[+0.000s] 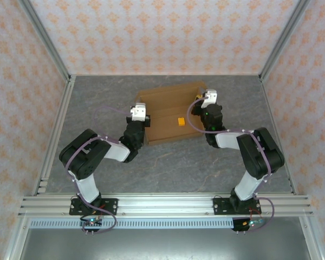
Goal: Fold the paper box
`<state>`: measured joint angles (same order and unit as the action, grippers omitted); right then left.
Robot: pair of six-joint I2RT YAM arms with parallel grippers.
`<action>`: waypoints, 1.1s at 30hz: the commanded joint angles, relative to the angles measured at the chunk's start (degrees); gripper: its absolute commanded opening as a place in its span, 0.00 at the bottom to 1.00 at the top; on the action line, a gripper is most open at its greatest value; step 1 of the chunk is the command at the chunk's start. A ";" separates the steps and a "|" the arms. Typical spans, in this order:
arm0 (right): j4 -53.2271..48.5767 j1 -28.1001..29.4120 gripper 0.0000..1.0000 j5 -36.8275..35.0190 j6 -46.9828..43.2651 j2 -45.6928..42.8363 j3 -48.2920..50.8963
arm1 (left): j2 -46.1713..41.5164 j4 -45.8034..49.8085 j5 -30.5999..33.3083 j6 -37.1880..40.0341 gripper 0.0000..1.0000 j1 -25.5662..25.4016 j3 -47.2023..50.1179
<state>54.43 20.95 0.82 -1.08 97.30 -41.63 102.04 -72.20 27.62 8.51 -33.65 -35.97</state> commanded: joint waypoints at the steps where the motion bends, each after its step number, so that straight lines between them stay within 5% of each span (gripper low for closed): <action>1: -0.12 0.38 0.00 -3.76 1.46 0.00 -1.73 | -1.83 5.72 3.94 -1.42 0.13 -0.19 -1.35; 16: -7.21 0.29 0.00 -8.39 0.37 -1.09 -4.36 | -15.83 29.35 -12.05 -11.59 0.63 7.26 -0.64; 26: -12.17 -0.90 0.00 -3.64 -3.69 -2.02 -6.96 | -14.89 56.54 -41.50 -4.05 0.71 19.84 -18.13; 33: -19.41 -4.86 0.00 6.24 -4.84 -4.10 -8.92 | -6.23 64.63 -47.45 0.48 0.70 24.15 -31.55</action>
<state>39.13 17.61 1.69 -4.82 95.55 -48.77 92.95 -14.61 -14.48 5.56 -10.70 -63.96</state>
